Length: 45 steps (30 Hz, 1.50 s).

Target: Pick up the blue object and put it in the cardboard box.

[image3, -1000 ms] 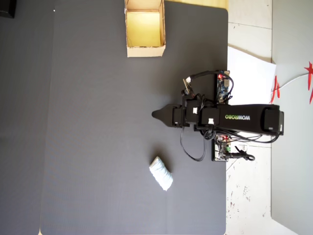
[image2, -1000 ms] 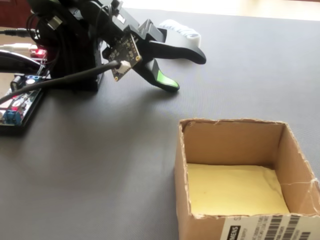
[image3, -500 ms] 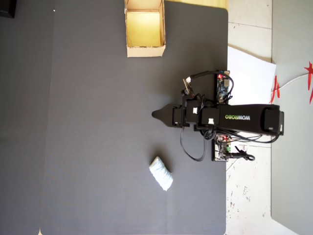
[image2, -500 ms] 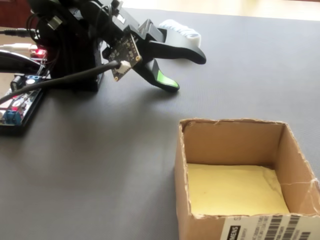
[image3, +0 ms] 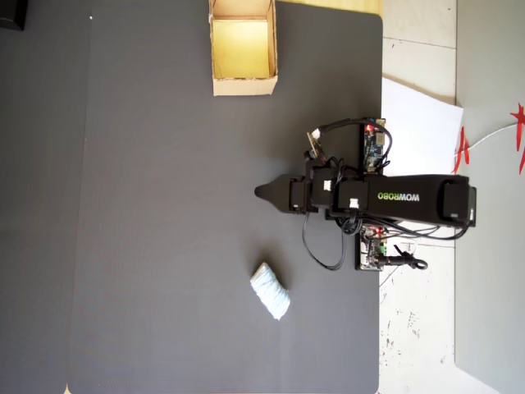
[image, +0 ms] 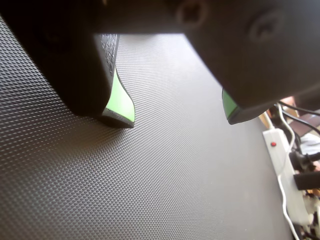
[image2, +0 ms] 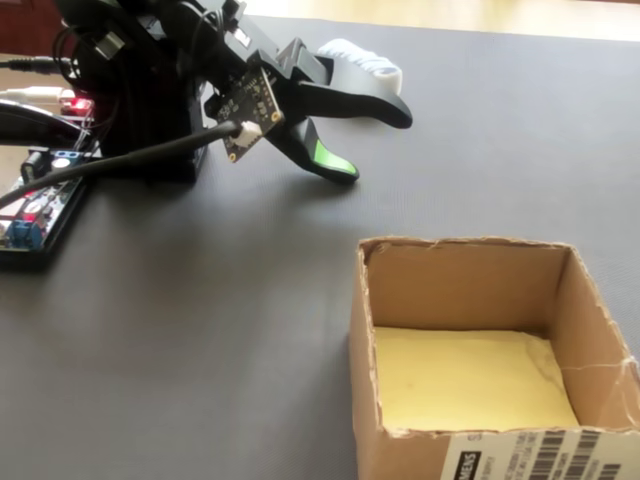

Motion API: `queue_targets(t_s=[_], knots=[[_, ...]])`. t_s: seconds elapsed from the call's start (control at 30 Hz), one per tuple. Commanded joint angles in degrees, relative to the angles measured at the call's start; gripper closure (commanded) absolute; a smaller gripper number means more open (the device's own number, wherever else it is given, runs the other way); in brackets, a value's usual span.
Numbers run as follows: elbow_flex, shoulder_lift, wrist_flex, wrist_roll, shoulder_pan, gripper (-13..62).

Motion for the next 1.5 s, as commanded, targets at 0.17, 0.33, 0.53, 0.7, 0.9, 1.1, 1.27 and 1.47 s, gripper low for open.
queue_targets(t_s=[0.17, 0.33, 0.53, 0.7, 0.9, 1.1, 1.27, 1.47], knots=[[1.9, 4.8, 5.4, 3.1, 0.5, 14.5], [1.9, 4.8, 5.4, 3.1, 0.5, 14.5], [1.9, 4.8, 5.3, 3.1, 0.5, 14.5], [1.9, 4.8, 5.4, 3.0, 0.4, 14.5], [1.9, 4.8, 5.4, 2.9, 0.4, 14.5], [1.9, 4.8, 5.4, 3.0, 0.4, 14.6], [1.9, 4.8, 5.3, 3.1, -1.8, 14.9], [1.9, 4.9, 5.4, 3.4, -7.4, 15.0]])
